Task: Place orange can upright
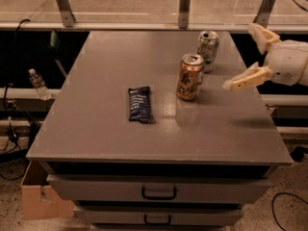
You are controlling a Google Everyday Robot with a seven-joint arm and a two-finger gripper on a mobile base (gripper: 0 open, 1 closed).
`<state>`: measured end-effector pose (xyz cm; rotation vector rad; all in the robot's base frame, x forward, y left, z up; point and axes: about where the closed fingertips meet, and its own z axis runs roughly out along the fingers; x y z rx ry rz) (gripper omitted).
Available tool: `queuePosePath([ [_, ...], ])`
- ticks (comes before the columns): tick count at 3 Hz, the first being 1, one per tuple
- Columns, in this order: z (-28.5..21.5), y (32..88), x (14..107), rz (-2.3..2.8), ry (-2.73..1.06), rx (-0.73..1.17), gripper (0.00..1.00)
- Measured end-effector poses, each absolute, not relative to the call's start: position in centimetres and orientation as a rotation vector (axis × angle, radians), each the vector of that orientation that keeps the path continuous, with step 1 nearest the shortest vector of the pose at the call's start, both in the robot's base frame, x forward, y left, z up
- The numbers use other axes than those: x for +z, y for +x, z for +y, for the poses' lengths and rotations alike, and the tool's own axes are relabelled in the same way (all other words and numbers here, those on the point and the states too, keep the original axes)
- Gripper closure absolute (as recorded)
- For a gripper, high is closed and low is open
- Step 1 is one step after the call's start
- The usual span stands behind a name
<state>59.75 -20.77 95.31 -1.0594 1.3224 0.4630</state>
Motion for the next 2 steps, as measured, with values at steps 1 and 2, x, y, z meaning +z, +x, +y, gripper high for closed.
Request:
queuePosePath([
  [1,-25.77,58.54,98.41,1.383,-1.052,0.334,0.0],
  [2,-26.65,58.49,98.99,1.389,-1.048,0.312,0.0],
])
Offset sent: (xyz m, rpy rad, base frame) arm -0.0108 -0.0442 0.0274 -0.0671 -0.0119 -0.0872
